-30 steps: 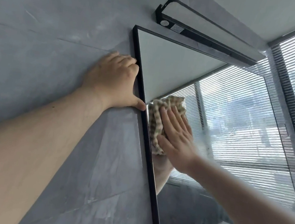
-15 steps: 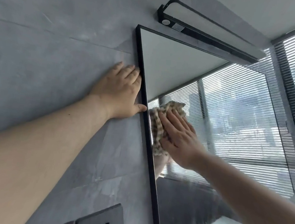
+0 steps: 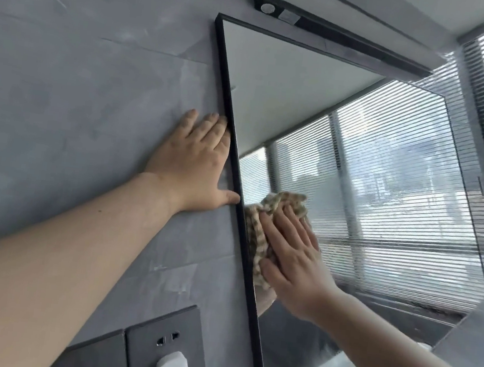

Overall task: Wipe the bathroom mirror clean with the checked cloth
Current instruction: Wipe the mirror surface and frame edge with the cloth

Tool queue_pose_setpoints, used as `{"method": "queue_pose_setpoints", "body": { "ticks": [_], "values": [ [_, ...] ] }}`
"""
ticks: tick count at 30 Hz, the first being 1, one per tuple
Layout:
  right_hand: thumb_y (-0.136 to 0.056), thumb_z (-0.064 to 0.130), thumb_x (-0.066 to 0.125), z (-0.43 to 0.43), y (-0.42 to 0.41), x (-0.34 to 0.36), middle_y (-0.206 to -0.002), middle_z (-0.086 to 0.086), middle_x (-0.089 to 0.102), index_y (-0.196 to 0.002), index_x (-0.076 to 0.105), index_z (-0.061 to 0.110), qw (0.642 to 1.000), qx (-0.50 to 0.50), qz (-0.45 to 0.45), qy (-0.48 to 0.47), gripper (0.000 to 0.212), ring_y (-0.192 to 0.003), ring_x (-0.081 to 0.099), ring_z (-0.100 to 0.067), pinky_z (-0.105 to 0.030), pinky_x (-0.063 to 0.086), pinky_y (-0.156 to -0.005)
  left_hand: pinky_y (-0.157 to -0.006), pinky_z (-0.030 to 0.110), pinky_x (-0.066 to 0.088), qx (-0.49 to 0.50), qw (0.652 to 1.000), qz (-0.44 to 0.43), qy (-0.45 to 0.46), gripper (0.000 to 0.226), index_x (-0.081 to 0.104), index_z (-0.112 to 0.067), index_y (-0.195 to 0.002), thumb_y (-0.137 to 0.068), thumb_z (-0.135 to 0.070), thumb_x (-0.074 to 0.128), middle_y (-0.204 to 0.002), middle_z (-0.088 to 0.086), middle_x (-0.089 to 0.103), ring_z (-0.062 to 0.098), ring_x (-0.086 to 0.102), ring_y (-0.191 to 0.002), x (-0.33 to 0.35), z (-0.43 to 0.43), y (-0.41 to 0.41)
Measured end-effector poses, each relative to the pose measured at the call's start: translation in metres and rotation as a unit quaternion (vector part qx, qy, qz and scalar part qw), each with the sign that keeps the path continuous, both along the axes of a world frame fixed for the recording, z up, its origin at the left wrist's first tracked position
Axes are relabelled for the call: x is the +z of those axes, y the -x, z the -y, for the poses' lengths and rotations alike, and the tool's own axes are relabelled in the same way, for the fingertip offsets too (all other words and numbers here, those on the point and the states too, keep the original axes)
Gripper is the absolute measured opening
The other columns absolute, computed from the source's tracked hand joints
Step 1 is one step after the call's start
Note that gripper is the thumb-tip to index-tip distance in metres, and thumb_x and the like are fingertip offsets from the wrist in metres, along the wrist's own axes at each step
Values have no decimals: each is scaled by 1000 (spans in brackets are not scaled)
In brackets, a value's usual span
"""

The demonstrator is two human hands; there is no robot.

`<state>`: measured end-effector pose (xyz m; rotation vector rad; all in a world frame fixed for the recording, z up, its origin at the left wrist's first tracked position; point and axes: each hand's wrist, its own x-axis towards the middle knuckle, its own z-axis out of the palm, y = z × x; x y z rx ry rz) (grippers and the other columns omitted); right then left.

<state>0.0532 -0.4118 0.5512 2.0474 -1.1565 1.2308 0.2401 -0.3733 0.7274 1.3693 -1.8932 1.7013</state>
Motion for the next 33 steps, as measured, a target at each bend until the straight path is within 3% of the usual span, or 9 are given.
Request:
{"method": "queue_pose_setpoints", "body": {
  "ticks": [8,14,20,27,33],
  "values": [
    [-97,48,37,3,9,-76,-164,5,10,-157,4,41,1000,-27,-10,-12,69,-152,-11,-10,-29,-13,-121,-124,50,-4,-9,1000,2,-10,139,7,1,-156,-63,-99,34,-166,18,5,30,0,-154,-30,-2,2],
    [-92,53,18,-4,2,-28,-164,7,-10,-152,-10,47,999,-26,-5,-29,66,-148,-26,-6,-36,-15,-122,-124,48,-4,-13,1000,-1,-5,140,11,1,-156,-61,-99,31,-165,18,10,30,3,-154,-30,-4,4],
    [-88,62,0,8,-10,28,-154,19,-26,-150,-14,48,996,-8,82,-23,65,-142,-33,1,-20,-28,-111,-125,46,3,-28,1000,-9,0,139,25,2,-153,-56,-97,36,-163,18,21,30,15,-153,-32,-1,2],
    [-88,59,5,37,6,-11,-159,18,-15,-148,-14,41,975,-29,222,-16,66,-145,-24,5,-28,-15,-121,-125,46,3,-20,1000,-8,4,138,26,1,-154,-56,-97,29,-163,17,21,29,15,-153,-34,0,1],
    [-80,68,15,59,55,-111,-166,5,4,-152,-1,30,889,-55,448,-75,83,-150,-2,-4,-31,-2,-124,-125,46,4,-16,1000,-5,11,137,28,0,-153,-57,-97,30,-163,17,22,29,16,-153,-34,0,1]
  ]
}}
